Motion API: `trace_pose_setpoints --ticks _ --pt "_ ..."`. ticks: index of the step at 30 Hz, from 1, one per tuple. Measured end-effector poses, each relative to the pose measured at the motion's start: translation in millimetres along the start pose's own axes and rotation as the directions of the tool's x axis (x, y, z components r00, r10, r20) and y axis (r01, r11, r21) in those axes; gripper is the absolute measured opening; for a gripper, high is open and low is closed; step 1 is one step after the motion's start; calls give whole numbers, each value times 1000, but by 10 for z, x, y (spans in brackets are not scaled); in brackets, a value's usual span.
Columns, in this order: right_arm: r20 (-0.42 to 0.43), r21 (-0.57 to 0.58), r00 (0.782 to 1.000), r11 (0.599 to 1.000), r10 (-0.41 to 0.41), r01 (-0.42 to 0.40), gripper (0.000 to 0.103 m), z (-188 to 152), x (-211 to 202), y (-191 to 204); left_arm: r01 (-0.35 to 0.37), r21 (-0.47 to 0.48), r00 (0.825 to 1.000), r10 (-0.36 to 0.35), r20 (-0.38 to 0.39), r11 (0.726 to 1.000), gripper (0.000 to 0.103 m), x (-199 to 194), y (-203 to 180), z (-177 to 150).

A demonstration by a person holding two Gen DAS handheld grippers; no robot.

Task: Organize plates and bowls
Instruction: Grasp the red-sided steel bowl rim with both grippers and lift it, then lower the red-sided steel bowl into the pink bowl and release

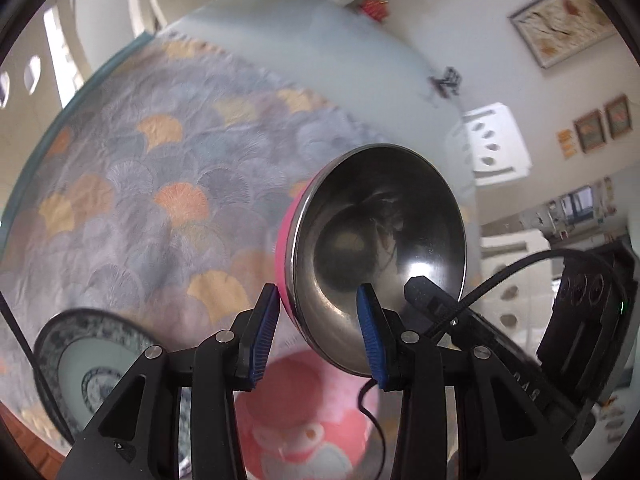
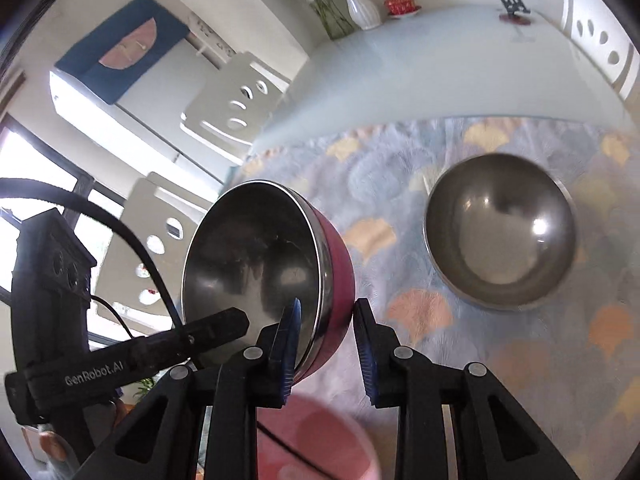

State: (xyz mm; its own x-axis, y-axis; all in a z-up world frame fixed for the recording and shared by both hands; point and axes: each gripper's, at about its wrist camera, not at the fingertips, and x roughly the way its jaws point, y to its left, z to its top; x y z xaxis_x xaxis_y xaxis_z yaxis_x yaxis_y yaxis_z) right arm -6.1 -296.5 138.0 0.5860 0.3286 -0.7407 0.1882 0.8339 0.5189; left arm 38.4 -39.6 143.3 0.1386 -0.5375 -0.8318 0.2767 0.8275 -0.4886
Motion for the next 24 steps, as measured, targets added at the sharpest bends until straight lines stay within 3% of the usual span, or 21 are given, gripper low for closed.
trace_pose_setpoints --ticks 7,18,19,22,24 --pt "13 1 1000 1000 4 -4 26 -371 -460 167 24 79 999 -26 19 997 38 -298 -185 -429" --pt "-110 83 994 996 -18 27 26 -986 -213 14 8 2 991 -8 -133 1000 37 -35 181 -925" --pt "-120 83 992 996 -26 36 26 -1015 -187 6 -15 0 991 14 -133 1000 37 -30 210 -939" --pt "-110 71 981 983 -162 171 26 -1050 -197 -27 -67 -42 993 63 -97 997 37 -108 373 -930" --pt "-94 91 980 979 -173 182 32 -1061 -273 -83 -64 -86 995 56 -85 994 37 -165 496 -921"
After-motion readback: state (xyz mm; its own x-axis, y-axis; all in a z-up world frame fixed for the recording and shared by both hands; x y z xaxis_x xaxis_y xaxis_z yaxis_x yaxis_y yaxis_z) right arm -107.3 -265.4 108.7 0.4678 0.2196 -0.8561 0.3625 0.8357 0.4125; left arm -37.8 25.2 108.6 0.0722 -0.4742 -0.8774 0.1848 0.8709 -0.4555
